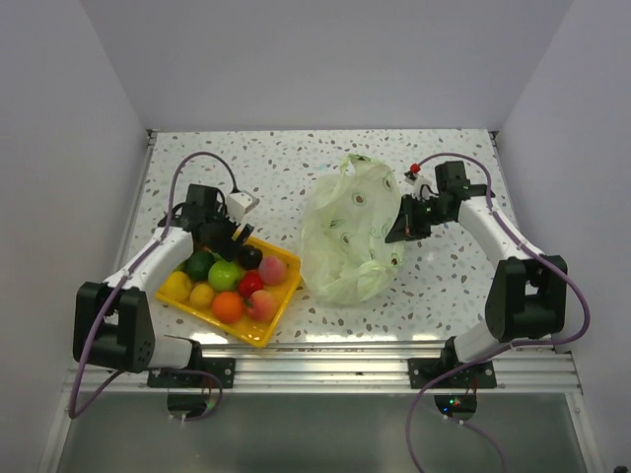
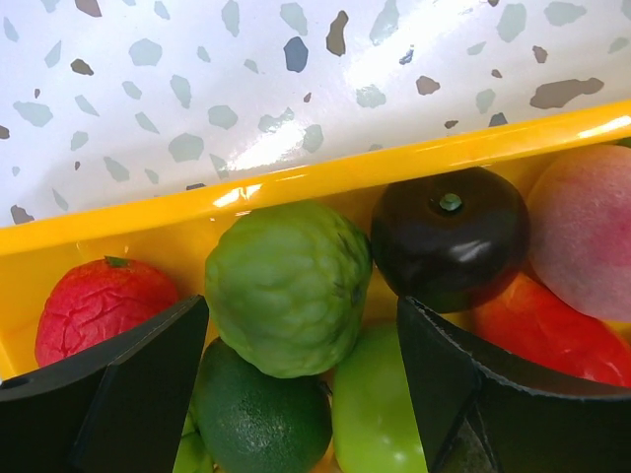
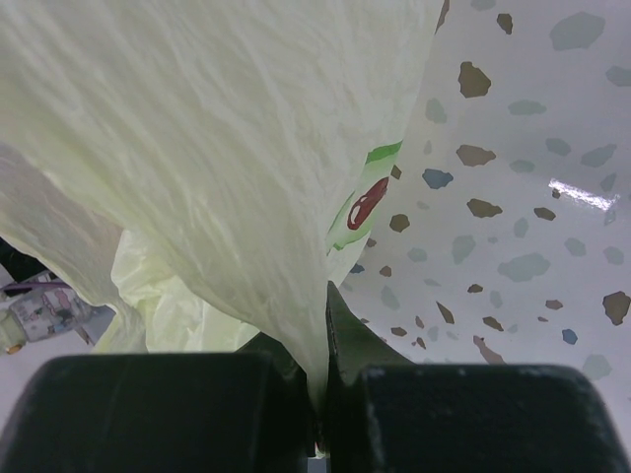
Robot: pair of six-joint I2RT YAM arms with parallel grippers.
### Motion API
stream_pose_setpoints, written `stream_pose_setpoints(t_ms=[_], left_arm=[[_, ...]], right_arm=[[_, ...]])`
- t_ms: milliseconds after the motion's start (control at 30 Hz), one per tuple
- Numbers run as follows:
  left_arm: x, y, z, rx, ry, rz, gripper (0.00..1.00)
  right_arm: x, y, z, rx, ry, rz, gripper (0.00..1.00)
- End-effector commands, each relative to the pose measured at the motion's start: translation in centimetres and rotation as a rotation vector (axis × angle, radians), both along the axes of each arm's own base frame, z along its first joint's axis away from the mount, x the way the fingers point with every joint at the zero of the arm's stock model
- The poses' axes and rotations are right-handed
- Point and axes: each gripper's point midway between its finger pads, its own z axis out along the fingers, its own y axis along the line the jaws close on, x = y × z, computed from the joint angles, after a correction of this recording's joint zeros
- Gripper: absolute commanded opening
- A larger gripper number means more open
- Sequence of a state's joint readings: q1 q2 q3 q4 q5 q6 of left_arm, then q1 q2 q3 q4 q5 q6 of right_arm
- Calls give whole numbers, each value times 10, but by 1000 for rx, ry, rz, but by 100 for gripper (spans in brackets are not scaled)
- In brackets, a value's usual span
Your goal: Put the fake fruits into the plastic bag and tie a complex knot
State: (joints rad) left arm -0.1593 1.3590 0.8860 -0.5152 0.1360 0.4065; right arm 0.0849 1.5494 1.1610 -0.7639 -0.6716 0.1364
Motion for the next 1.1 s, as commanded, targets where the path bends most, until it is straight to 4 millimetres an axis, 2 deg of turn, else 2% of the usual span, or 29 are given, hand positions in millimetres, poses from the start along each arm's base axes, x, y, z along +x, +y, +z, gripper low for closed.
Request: stream_pose_setpoints(t_ms=[0, 267, 400, 500, 567, 633, 667, 700, 767, 800, 833, 933, 967, 1033, 1067], left_arm=[[17, 4, -4, 26, -54, 1, 82], [23, 7, -21, 51, -16, 8, 80], [17, 9, -36, 65, 33, 11, 84], [16, 7, -31, 51, 28, 11, 83], [18, 3, -20, 26, 9, 2, 76], [21, -8, 7, -29, -20, -19, 66], [16, -16, 23, -77, -27, -43, 62], [21, -22, 44, -105, -67, -61, 54], [19, -38, 71, -183, -107, -111, 49], [20, -42, 95, -209, -157, -124, 46], [20, -46, 107, -228, -179, -136, 42], [11, -70, 153, -355, -228, -226, 40], [2, -88, 181, -443, -274, -314, 40], [-8, -107, 210, -543, -319, -376, 41], [-18, -128, 236, -617, -366, -449, 40]], right_arm=[[4, 0, 5, 2, -20, 11, 0], [3, 0, 4, -1, -18, 16, 0], [4, 0, 3, 6, -13, 18, 0], [3, 1, 4, 10, -12, 21, 0], [4, 1, 4, 10, -11, 20, 0], [4, 1, 4, 11, -12, 22, 0], [3, 2, 4, 16, -10, 23, 0], [3, 4, 4, 26, -5, 24, 0], [3, 5, 3, 40, 3, 27, 0], [3, 6, 3, 43, 2, 27, 0], [4, 7, 3, 47, 6, 25, 0], [6, 9, 3, 61, 14, 26, 0], [7, 9, 3, 63, 13, 27, 0], [8, 10, 3, 69, 16, 27, 0], [8, 10, 4, 73, 18, 27, 0]])
